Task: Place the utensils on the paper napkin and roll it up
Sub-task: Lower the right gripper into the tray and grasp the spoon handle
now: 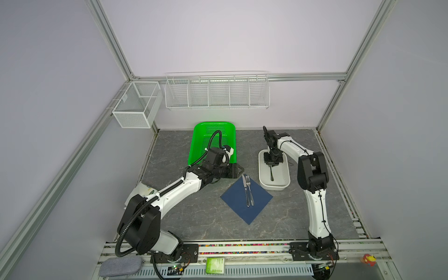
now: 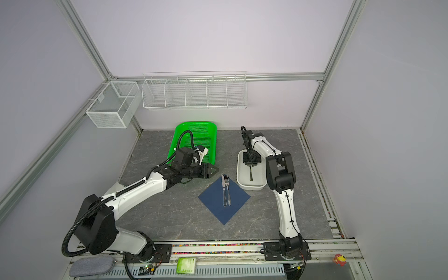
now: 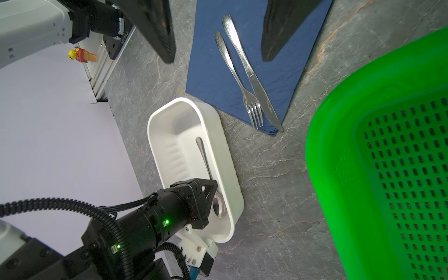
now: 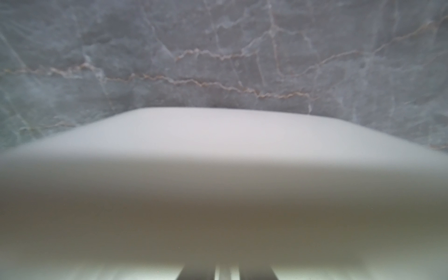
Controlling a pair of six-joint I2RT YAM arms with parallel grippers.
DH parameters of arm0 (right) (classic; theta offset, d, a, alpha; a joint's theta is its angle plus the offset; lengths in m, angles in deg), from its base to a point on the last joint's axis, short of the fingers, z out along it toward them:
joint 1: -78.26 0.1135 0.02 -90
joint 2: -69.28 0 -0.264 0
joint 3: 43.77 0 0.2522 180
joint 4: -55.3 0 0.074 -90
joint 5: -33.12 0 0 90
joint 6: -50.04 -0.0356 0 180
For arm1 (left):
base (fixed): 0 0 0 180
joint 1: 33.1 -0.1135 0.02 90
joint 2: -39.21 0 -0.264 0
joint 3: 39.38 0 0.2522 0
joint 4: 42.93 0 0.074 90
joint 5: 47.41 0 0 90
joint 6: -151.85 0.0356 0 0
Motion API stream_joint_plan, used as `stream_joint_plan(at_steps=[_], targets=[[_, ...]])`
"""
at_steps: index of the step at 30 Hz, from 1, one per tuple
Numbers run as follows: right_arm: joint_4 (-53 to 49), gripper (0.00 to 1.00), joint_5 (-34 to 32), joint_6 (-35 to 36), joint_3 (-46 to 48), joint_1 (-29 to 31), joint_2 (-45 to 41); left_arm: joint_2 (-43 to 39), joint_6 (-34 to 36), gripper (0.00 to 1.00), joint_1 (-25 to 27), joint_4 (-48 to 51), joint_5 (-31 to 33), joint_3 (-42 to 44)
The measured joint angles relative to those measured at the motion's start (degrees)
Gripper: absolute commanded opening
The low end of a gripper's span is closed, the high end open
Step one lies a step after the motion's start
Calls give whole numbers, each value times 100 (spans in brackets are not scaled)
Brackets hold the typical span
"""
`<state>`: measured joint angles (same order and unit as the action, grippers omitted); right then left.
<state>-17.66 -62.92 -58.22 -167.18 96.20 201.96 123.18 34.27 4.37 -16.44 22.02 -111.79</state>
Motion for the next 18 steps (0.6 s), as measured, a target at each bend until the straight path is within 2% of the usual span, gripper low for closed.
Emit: stream_joint_plan(at_steps=[8, 18], targets=[[-81, 7, -35, -68, -173, 24, 107, 0, -2, 58, -83, 0, 4, 0], [-271, 7, 92, 79, -376, 15, 105, 0, -4, 58, -109, -2, 24, 0]])
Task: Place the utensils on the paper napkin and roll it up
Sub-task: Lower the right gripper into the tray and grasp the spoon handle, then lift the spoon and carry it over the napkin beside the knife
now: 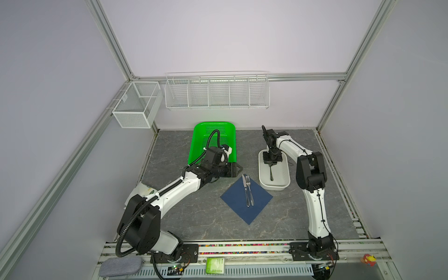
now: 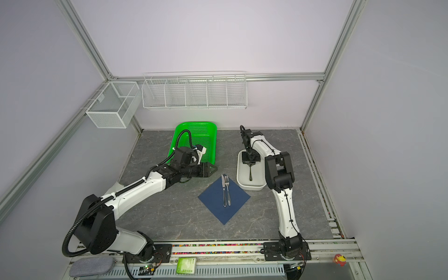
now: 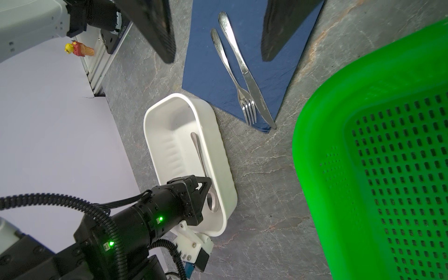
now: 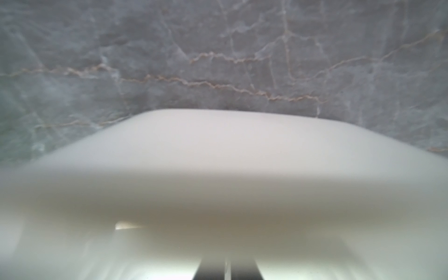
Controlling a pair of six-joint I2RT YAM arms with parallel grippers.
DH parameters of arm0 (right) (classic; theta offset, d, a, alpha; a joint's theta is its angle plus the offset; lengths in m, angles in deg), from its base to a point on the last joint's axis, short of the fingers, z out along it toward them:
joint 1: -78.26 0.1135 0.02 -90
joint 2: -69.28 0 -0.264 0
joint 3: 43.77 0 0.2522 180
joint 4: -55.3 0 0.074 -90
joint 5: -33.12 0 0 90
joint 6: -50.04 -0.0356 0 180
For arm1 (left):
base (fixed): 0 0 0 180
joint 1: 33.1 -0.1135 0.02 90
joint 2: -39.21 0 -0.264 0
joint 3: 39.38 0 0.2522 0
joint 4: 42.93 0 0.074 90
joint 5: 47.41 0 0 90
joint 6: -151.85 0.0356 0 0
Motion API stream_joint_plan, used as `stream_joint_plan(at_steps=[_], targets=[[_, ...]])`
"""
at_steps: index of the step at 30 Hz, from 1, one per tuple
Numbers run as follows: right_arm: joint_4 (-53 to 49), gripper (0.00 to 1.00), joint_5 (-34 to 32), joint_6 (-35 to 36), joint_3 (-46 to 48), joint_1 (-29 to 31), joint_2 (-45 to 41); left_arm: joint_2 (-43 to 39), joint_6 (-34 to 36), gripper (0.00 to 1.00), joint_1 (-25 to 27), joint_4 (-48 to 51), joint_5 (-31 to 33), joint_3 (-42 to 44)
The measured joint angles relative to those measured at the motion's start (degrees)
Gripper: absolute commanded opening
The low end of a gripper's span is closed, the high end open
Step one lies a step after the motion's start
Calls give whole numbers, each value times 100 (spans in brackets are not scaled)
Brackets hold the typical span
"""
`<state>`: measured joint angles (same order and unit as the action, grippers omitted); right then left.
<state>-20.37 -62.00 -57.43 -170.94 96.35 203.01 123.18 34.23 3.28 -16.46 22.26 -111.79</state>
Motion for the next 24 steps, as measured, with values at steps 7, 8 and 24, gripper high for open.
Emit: stream_joint_plan(at_steps=[7, 8, 24], targets=[[-87, 7, 341, 42, -20, -4, -229, 0, -44, 58, -2, -42, 22, 15], [-105, 7, 361, 42, -17, -4, -282, 0, -44, 58, 0, -44, 20, 17], [-195, 7, 785, -9, 109, 42, -1202, -35, -81, 58, 0, -74, 98, 140]])
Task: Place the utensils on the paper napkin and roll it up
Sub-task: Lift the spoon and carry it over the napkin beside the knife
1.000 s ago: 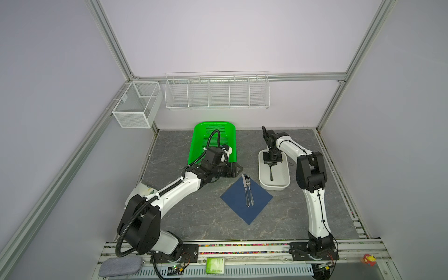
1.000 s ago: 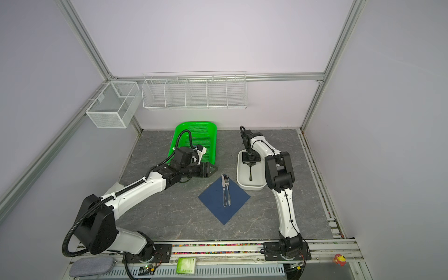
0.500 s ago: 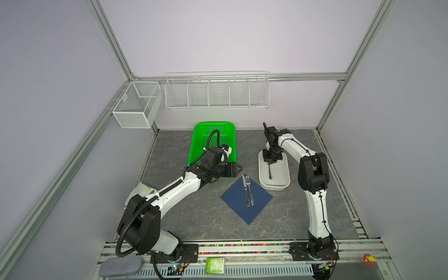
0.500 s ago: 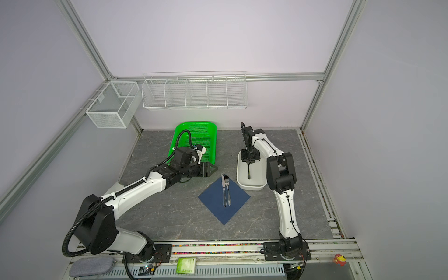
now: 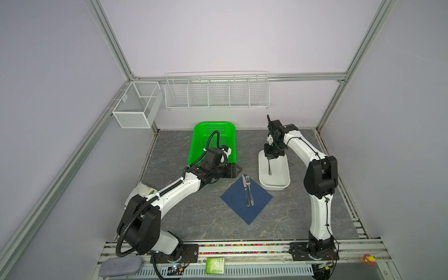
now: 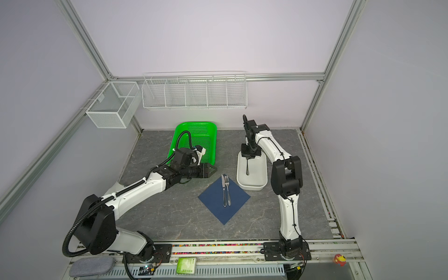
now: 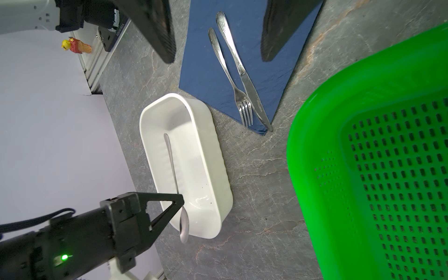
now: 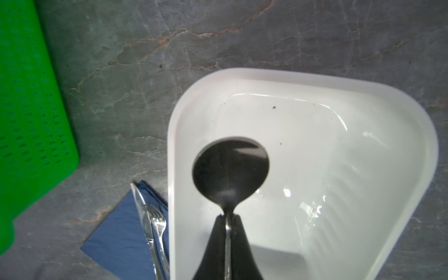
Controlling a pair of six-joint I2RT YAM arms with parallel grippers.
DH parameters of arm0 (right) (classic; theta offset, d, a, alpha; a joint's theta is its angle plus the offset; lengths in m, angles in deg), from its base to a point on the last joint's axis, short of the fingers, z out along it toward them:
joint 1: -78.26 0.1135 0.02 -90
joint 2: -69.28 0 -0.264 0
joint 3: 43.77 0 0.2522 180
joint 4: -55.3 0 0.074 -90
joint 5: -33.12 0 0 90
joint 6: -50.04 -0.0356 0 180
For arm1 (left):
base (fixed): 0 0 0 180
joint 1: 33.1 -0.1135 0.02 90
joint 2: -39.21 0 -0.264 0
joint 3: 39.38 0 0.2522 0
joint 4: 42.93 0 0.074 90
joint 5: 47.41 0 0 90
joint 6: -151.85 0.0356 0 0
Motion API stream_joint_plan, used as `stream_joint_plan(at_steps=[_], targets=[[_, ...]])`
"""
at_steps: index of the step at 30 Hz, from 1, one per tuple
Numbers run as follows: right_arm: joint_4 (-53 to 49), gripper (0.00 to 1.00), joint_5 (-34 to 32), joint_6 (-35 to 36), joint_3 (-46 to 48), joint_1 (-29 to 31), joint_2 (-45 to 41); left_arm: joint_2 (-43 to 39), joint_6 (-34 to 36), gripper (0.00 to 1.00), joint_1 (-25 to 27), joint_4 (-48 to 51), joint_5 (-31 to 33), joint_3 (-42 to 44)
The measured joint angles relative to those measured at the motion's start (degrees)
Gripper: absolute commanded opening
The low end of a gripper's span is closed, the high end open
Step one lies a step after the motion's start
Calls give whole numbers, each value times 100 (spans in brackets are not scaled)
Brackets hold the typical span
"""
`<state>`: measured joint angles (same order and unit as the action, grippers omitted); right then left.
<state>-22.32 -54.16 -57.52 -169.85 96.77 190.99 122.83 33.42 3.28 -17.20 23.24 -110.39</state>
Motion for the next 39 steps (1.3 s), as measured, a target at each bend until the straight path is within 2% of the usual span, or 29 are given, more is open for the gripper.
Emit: stream_joint_plan(at_steps=[7, 14, 22, 30, 39], targets=[[133, 7, 164, -243, 734, 479, -964, -179, -7, 58, -17, -15, 125, 129], [455, 7, 232, -671, 1580, 1279, -1274, -601, -92, 58, -105, -28, 358, 485], [820, 7, 262, -1259, 1847, 2229, -831, -1060, -160, 58, -153, -52, 573, 846], [1167, 7, 245, -1700, 1851, 2326, -203, -1200, -197, 58, -173, -50, 629, 964], [1318, 7, 201, -1869, 1853, 2391, 42, -1226, -199, 58, -227, -59, 651, 1023]])
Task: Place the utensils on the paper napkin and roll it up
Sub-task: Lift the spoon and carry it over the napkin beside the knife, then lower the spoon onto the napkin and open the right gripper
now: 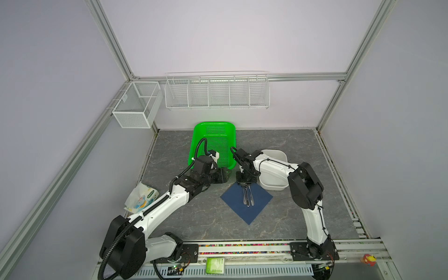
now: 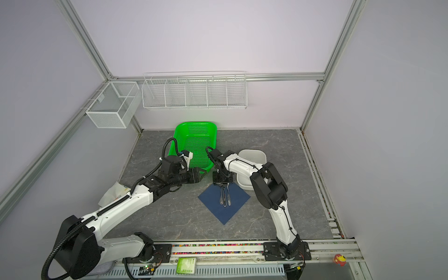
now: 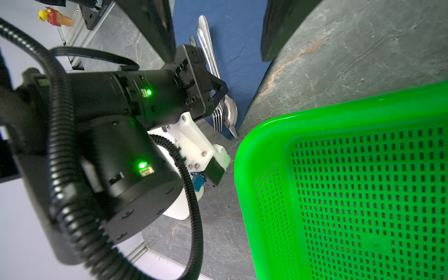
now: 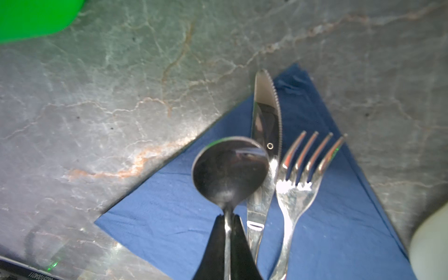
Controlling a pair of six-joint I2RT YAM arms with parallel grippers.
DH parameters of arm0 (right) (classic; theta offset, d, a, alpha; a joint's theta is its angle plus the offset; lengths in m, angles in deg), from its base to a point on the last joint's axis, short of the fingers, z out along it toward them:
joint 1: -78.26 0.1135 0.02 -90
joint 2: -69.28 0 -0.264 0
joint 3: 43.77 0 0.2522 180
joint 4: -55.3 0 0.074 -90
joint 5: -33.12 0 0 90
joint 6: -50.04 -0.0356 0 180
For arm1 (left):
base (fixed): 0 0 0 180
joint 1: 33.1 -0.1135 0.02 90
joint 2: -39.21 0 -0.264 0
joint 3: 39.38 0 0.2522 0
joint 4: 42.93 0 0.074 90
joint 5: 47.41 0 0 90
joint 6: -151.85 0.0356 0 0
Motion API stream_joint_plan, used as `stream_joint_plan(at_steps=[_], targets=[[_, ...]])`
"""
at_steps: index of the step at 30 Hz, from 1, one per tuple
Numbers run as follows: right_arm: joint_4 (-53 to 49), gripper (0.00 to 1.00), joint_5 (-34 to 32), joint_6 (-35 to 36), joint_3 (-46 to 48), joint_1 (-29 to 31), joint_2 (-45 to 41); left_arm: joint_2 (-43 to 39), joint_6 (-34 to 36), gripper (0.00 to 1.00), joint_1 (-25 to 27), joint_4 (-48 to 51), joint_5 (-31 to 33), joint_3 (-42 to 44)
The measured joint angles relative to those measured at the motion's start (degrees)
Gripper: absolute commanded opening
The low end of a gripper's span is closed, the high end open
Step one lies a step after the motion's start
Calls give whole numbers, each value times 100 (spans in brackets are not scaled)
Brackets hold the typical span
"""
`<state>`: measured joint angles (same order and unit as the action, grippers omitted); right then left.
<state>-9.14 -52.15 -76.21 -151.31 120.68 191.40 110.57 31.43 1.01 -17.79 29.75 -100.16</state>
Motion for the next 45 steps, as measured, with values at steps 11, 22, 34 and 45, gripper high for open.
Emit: stream_joint_plan(at_steps=[11, 22, 34, 45], targets=[[-2, 11, -234, -61, -2, 44, 101, -2, -2, 58, -50, 7, -2, 35], [-9, 14, -389, -66, -79, 46, 101, -11, -2, 58, -74, 4, -2, 39], [153, 21, -658, -118, 424, 46, -358, -11, -44, 58, -72, 7, -24, 39], [1064, 29, -955, -341, 2144, 48, -2465, -79, -181, 57, -74, -17, -151, 166]])
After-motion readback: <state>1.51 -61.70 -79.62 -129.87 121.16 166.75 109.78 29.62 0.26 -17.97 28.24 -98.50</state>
